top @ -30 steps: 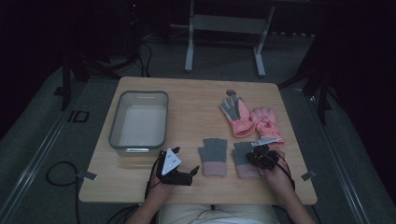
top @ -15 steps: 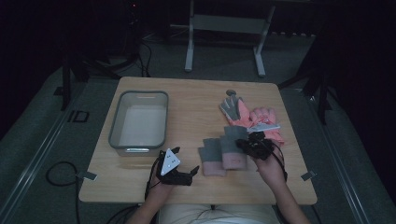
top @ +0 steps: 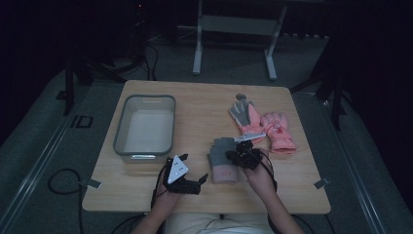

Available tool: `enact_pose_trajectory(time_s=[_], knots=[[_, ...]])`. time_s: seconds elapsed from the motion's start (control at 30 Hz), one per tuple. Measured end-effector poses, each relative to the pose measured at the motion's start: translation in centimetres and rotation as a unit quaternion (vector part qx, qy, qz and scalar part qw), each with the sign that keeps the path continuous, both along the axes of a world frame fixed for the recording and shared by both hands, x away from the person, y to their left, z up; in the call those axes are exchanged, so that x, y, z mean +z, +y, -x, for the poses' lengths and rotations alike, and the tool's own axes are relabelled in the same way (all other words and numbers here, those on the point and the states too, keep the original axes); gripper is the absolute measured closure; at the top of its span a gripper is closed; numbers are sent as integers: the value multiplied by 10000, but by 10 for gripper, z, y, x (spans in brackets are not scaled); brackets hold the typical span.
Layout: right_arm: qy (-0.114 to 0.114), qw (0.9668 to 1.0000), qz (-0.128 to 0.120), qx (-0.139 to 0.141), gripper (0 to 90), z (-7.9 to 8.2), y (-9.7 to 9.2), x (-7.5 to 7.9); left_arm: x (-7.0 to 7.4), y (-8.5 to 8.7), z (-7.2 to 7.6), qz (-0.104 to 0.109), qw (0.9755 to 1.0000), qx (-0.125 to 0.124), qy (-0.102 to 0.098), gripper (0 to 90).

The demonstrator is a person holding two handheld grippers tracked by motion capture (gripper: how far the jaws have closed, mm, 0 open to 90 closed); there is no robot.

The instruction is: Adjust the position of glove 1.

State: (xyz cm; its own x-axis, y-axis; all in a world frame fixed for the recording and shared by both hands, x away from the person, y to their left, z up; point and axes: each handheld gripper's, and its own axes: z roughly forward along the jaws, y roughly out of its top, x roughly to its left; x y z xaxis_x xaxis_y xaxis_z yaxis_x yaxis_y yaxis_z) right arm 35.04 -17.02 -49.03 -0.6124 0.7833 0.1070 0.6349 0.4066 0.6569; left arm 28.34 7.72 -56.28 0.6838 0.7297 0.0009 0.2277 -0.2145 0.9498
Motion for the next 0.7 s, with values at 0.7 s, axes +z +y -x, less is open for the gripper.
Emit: enact_pose_trajectory(time_s=[0.7], knots=[[294, 9994, -2, -156, 851, -13, 4, -40, 0, -3, -1, -111, 9998, 185, 1, 0]])
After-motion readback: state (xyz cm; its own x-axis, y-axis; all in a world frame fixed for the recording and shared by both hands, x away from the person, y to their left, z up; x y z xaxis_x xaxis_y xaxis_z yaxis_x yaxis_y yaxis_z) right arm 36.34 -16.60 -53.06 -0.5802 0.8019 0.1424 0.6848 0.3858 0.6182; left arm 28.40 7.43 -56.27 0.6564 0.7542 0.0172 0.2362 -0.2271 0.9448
